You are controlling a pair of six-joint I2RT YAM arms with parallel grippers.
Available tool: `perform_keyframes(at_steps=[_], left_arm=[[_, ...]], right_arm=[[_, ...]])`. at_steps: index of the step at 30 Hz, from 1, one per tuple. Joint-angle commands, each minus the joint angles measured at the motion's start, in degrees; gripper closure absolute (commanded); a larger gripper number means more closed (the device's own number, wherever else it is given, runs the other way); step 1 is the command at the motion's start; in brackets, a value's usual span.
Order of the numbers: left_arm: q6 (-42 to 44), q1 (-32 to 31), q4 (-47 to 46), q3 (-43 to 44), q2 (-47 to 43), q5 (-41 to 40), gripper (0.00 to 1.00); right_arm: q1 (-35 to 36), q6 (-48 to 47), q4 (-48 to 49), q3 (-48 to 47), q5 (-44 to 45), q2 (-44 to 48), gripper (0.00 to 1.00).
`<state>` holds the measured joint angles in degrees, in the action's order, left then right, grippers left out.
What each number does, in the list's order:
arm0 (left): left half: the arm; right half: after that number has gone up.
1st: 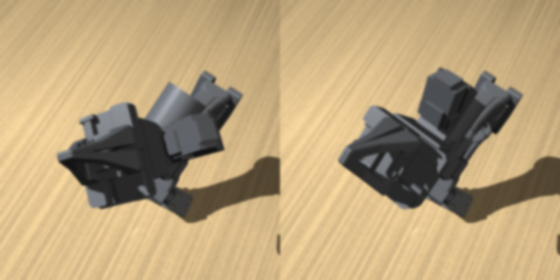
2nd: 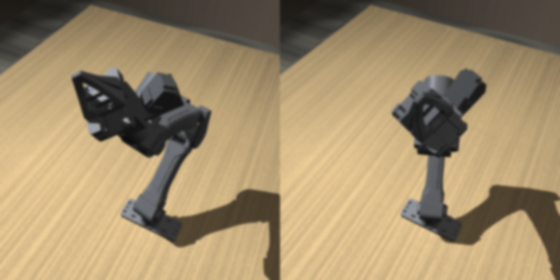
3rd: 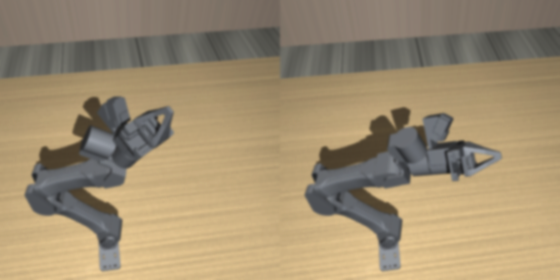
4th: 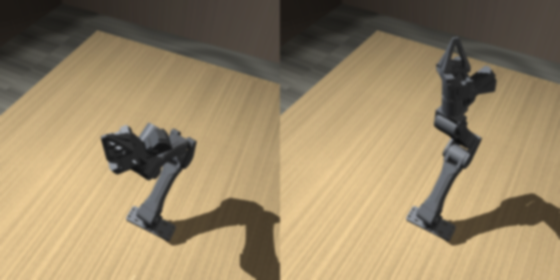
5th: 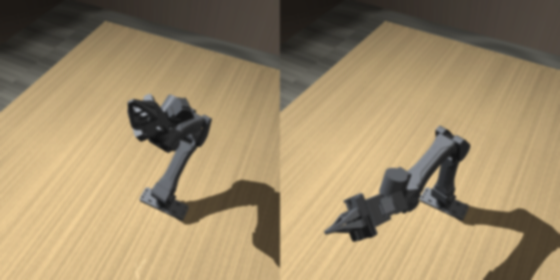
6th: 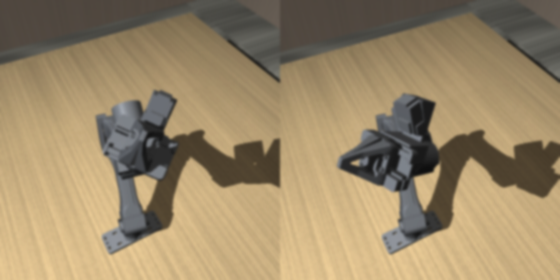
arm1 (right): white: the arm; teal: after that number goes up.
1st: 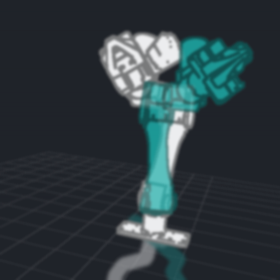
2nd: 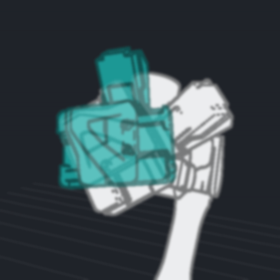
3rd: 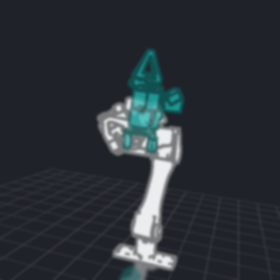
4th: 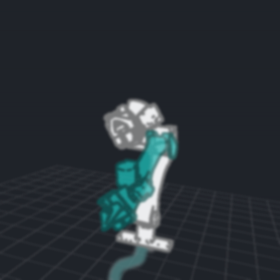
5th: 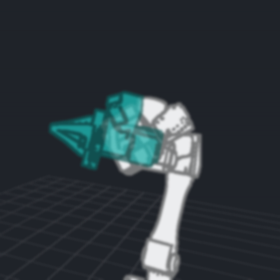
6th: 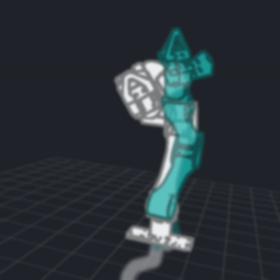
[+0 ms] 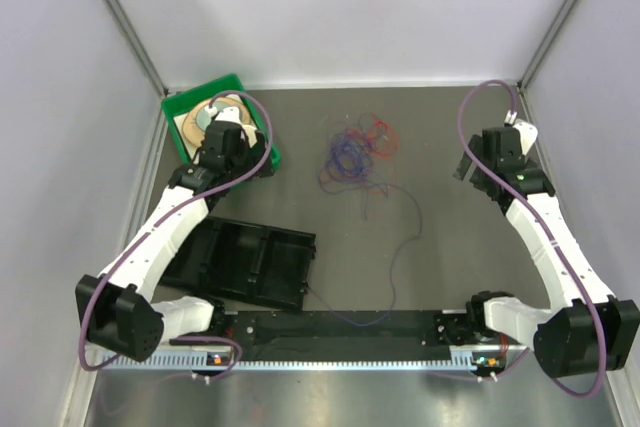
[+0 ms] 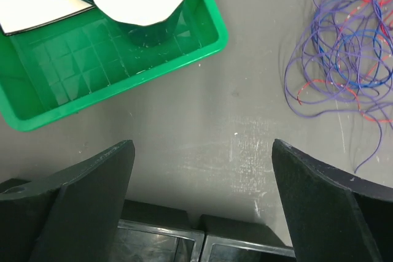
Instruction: Untangle the cables
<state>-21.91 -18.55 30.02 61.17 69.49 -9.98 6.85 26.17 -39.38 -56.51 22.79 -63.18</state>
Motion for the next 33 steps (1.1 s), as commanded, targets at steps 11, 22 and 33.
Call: perform_keyframes(at_steps=[11,22,33], left_arm=[[-6.74,0.62,-1.54,-1.4,-0.59,-2.33,0.01],[2.22,-17.8,-1.28,1.75,6.87,-6.81,0.01],[-3.84,-22.33,0.56,8.97,15.32,-7.68,0.01]], right_arm=[[-0.08,0.81,5.0,3.07,-3.18,4.02,0.01],[4.21,1.07,17.93,13.17,-26.82,7.98,0.01],[22.23,1.25,11.77,11.77,-11.7,-2.29,0.03]])
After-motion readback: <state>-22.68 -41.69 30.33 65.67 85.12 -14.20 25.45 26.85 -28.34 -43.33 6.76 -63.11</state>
